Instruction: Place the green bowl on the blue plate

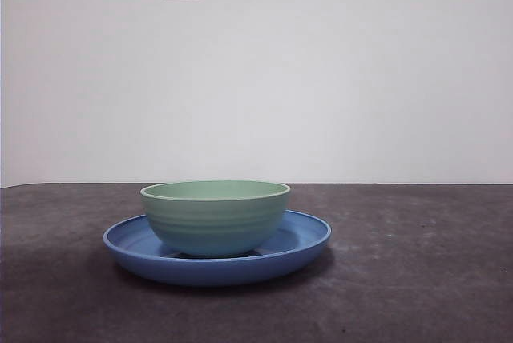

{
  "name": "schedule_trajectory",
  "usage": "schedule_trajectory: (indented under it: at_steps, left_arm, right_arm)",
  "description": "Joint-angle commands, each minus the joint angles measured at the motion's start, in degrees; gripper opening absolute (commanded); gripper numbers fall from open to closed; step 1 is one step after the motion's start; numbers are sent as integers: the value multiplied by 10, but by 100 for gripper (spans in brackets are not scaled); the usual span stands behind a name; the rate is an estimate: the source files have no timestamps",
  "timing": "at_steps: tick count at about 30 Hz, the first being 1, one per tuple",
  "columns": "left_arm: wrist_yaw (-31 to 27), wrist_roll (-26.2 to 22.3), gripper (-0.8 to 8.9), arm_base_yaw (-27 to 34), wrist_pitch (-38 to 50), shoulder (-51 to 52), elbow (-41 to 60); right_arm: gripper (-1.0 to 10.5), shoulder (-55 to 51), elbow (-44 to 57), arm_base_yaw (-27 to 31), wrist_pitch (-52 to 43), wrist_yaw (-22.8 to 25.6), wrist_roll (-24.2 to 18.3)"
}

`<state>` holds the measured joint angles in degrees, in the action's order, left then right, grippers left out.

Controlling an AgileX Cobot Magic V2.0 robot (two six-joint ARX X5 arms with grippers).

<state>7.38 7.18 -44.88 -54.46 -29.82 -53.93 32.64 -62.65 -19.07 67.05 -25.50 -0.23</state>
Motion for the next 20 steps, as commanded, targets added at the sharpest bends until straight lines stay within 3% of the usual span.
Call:
schedule_trajectory:
  at_steps: [1, 2, 3, 4, 20]
  left_arm:
    - [-1, 4, 189, -5, 3, -1, -7]
    - [-1, 4, 19, -5, 2, -1, -7]
    - [-1, 3, 32, -5, 2, -1, -7]
    - [-1, 3, 13, -5, 2, -1, -7]
    - [-1, 4, 6, -5, 2, -1, -7]
  right_arm:
    - [363, 2, -10, -3, -2, -3, -6]
    - [214, 2, -10, -3, -1, -5, -6]
    - [34, 2, -10, -3, -1, -6, -6]
    - [8, 2, -10, -3, -1, -6, -7]
    - [23, 2, -10, -3, -10, -19, -7]
